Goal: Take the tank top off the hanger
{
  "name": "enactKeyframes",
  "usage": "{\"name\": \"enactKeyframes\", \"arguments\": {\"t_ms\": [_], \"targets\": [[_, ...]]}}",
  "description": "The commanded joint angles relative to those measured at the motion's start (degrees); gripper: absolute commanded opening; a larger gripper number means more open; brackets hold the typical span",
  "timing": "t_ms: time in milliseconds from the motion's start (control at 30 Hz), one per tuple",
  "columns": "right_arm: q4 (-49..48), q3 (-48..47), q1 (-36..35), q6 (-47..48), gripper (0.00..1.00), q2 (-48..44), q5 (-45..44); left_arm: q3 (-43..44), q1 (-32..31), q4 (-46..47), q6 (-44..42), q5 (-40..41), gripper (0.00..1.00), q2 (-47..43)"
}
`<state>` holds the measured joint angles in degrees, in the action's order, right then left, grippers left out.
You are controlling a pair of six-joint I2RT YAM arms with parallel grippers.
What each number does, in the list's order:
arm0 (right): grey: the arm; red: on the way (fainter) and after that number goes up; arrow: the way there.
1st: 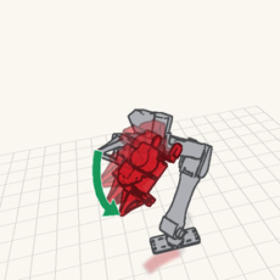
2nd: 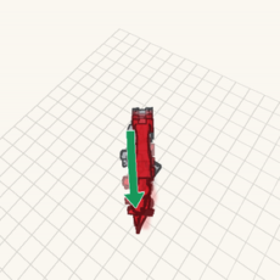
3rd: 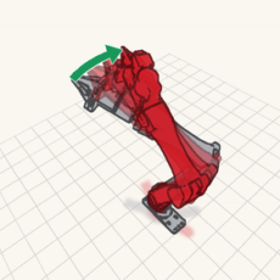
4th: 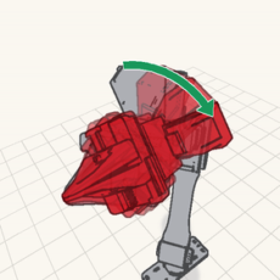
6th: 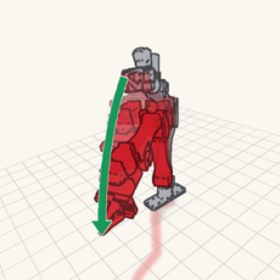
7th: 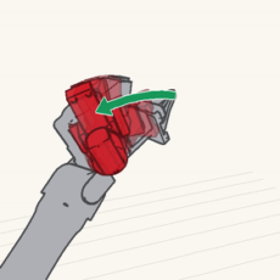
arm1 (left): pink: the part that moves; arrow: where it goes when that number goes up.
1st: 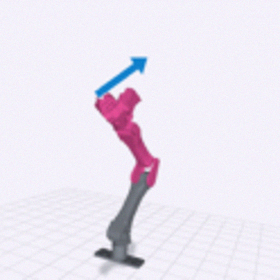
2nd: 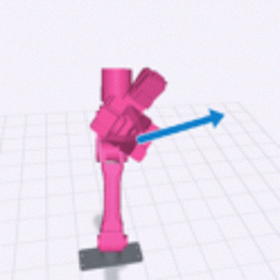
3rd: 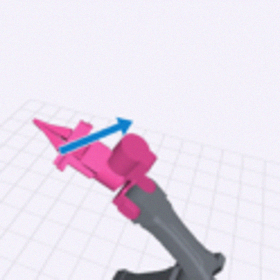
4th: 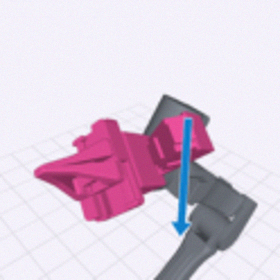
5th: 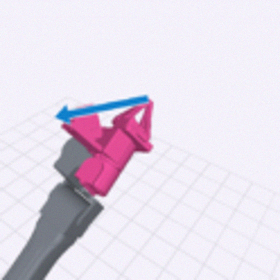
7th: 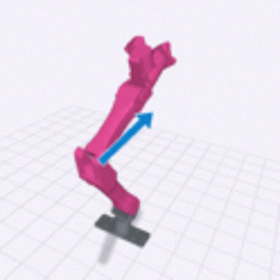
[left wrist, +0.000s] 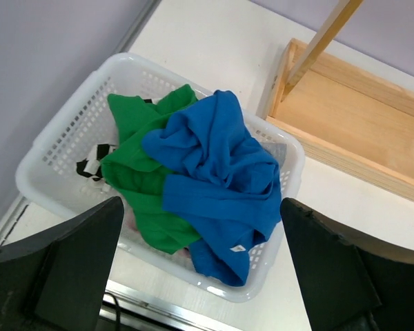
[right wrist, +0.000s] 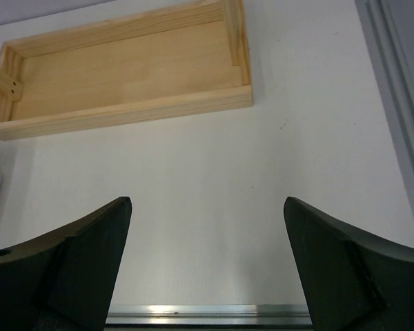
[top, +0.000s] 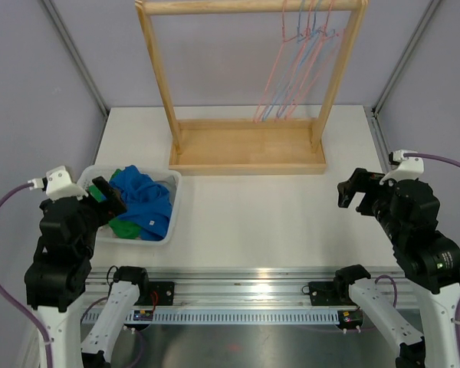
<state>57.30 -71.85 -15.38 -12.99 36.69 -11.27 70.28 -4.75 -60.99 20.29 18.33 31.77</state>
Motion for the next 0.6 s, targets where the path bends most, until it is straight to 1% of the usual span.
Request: {"name": "enactKeyframes", "arguments": {"t_ms": [0,67,133,233,333,567], "targets": [[0.45,1.8,0.08,0.78,0.99,-2.13,-5.61,-2.07,-2.61,-1.41,-3.51,3.98,0.99,-4.95],[0.01,3.64,0.08,0.25,0.99,-4.76,-3.95,-2.43,-4.38,-3.33,-3.68,7.14,0.99,-7.41],[-0.08,4.62,0.08,1.48,0.99,-6.45,-2.8,-2.6,-6.4,-4.22,-4.03,8.65,0.99,-9.26],[-0.08,5.67,0.17,1.48,0.99,-9.17,-4.38,-3.22,-7.55,-4.4,-4.91,8.22,0.99,-12.69],[-1.48,6.9,0.08,2.18,1.0,-11.55,-2.71,-3.57,-7.55,-4.49,-4.82,8.22,0.99,-14.19],[-1.66,6.11,0.17,2.62,0.99,-9.18,-0.87,-5.24,-7.55,-2.91,-4.39,6.72,0.99,-14.89]]}}
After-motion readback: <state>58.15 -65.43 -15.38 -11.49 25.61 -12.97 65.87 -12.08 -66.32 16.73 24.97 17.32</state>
